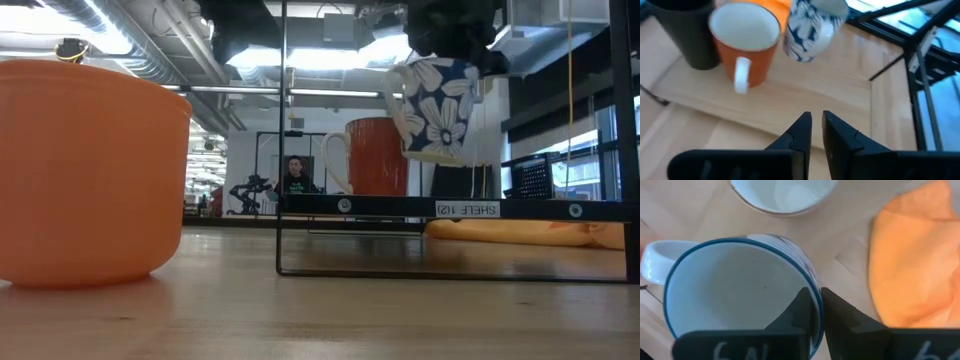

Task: Stack small to large cups/mugs on shelf
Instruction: Put the blue pattern mug align with the red pattern cup on the shelf

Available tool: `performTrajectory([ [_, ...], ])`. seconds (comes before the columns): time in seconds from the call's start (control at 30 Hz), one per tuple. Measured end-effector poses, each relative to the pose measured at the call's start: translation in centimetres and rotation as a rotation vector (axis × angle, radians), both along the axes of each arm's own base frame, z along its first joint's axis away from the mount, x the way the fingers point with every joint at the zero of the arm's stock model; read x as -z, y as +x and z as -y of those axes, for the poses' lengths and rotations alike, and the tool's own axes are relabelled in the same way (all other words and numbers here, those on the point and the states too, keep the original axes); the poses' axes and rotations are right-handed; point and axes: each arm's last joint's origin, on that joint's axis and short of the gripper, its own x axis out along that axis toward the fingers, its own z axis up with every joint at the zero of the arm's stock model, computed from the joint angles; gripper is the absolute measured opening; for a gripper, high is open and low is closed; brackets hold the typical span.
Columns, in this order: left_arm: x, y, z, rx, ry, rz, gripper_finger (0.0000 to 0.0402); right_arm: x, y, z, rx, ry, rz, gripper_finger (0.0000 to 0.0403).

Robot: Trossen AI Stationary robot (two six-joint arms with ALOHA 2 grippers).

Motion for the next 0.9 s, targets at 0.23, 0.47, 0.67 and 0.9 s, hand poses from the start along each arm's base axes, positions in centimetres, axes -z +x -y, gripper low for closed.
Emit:
performTrajectory([
  [0.23, -0.7, -0.9, 0.4, -0.054, 0.026, 0.012, 0.0039, 0.9, 1.3, 0.0, -0.044, 0.042, -0.033, 0.0029],
  [0.47, -1.7, -1.9, 0.7, -0.071, 0.045, 0.058, 0.0039, 1.6, 2.9, 0.0, -0.051, 0.068, 0.033, 0.0035],
  [0.67, -2.2, -3.1, 0.7, -0.091, 0.038, 0.049, 0.0039, 2.1, 3.4, -1.0, -0.046, 0.096, 0.026, 0.0031],
  [0.9, -2.3, -3.6, 0.6, -0.124, 0.056, 0.033, 0.0039, 2.2, 3.6, -1.4, 0.022, 0.101, 0.038, 0.0037],
])
